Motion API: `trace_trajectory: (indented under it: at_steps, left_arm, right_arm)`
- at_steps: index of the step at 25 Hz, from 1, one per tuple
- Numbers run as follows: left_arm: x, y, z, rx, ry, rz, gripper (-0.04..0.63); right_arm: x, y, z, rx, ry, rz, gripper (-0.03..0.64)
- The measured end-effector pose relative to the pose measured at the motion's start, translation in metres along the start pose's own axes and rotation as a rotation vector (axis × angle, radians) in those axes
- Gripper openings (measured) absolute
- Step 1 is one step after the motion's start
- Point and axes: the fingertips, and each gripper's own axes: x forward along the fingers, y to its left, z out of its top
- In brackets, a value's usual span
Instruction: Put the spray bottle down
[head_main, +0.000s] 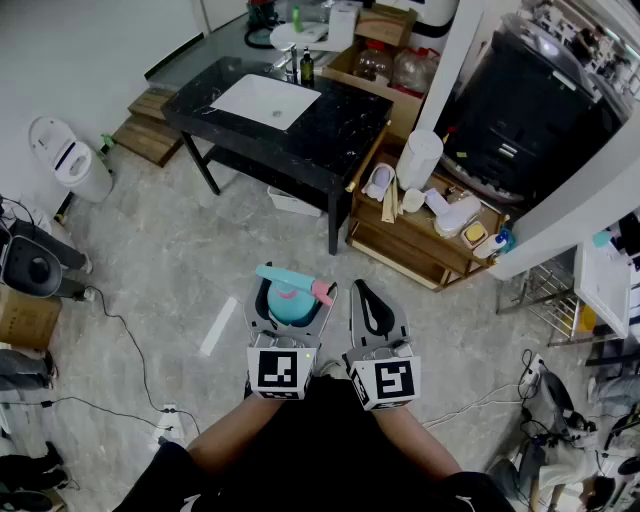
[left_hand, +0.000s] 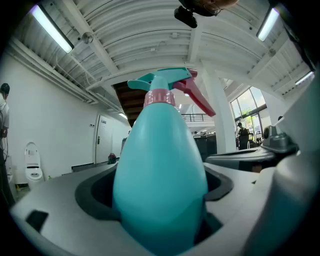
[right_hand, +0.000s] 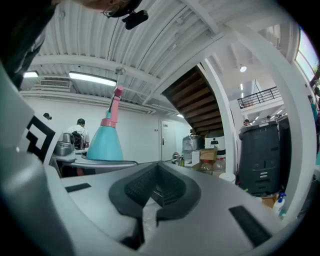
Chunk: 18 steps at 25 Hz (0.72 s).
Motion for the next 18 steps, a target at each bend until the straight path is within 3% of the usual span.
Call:
trace_trajectory:
  at_steps: [9,18]
  left_arm:
    - [-0.002,0.019,-0.009,-0.032,0.014,0.057,0.456]
    - [0.03,0.038,-0.018,-0.059,0.029,0.05,0.456]
  right_arm:
    - [-0.015,-0.024,-0.009,0.082,-0.003,-0.035,0.015]
    - [-0.006,-0.051,-0.017,0.058,0.001,-0.101,0.015]
